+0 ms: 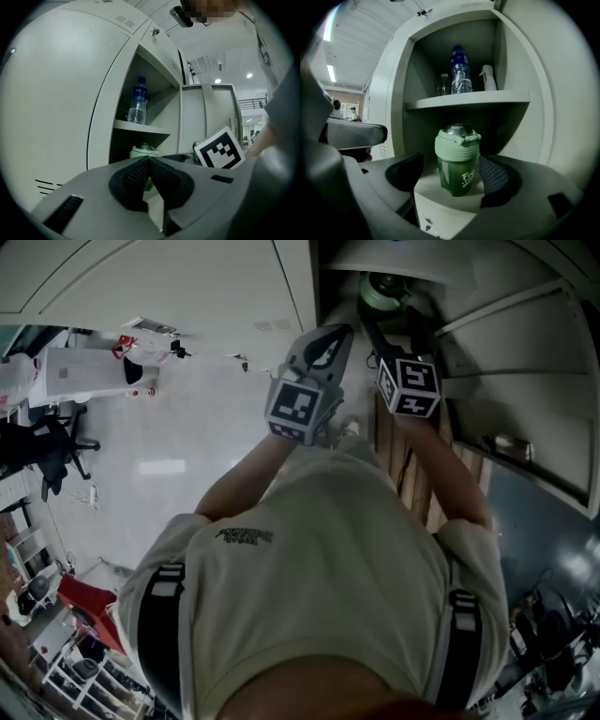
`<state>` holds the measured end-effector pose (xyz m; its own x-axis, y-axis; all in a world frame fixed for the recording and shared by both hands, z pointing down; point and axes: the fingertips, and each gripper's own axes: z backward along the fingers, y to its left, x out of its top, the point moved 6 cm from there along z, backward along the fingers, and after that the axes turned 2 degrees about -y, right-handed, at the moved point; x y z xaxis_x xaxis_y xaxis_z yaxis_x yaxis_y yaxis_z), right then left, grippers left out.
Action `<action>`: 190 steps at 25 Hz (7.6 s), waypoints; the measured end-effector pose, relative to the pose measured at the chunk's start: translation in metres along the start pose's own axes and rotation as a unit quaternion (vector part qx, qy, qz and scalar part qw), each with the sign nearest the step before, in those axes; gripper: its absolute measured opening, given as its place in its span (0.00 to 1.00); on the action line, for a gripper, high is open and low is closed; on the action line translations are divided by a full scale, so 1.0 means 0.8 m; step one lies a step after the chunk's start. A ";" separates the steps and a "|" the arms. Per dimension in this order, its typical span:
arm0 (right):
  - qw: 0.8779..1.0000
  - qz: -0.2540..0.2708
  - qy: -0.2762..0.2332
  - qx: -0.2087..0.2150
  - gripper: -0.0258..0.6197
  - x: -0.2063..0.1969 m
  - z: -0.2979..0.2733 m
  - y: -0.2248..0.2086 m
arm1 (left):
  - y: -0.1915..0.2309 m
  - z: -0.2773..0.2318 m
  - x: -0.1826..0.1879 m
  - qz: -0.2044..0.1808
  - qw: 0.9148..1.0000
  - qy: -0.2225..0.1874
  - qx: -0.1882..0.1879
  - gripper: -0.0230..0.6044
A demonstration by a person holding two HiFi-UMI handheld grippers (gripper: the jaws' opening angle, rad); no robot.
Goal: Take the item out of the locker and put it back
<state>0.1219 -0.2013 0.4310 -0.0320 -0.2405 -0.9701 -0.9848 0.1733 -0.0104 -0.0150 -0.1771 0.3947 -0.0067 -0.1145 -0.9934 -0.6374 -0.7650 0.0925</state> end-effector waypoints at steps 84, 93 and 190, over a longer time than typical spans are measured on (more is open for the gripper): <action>0.989 0.029 -0.125 0.071 0.67 0.094 0.167 0.018 | -0.046 0.071 0.102 -0.045 0.993 -0.102 0.025 0.05; 0.990 0.026 -0.117 0.070 0.67 0.092 0.160 0.019 | -0.041 0.067 0.099 -0.044 0.994 -0.092 0.025 0.05; 0.994 -0.041 -0.081 0.060 0.60 0.041 0.034 -0.029 | 0.021 -0.022 0.002 -0.001 0.999 -0.012 0.041 0.05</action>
<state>0.1482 -0.1868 0.3929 0.0849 -0.1028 -0.9911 -0.9553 0.2742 -0.1103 -0.0123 -0.2011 0.3955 -0.0235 -0.0968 -0.9950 -0.6979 -0.7111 0.0857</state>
